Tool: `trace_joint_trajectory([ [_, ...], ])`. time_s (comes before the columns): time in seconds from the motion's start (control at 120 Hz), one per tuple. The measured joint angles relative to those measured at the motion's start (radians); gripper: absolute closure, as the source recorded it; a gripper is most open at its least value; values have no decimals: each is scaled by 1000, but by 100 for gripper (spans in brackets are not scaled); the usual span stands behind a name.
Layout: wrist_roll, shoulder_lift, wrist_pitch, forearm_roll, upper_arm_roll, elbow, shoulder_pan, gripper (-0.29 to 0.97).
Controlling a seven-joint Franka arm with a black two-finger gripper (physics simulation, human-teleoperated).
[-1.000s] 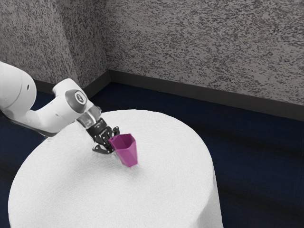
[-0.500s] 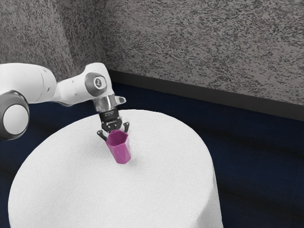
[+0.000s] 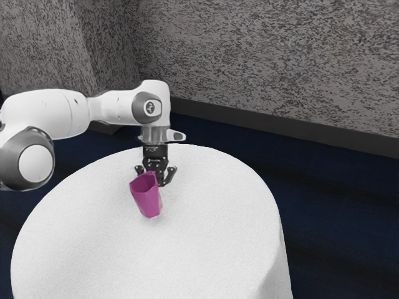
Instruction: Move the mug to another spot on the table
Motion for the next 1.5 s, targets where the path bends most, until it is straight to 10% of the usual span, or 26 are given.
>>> trace_joint_trajectory([
  [0.75,240,47,-7,46,-13,6,18,67],
  [1.1,281,39,7,10,-9,5,23,20],
  [1.5,311,-12,-6,-1,-14,-14,38,7],
])
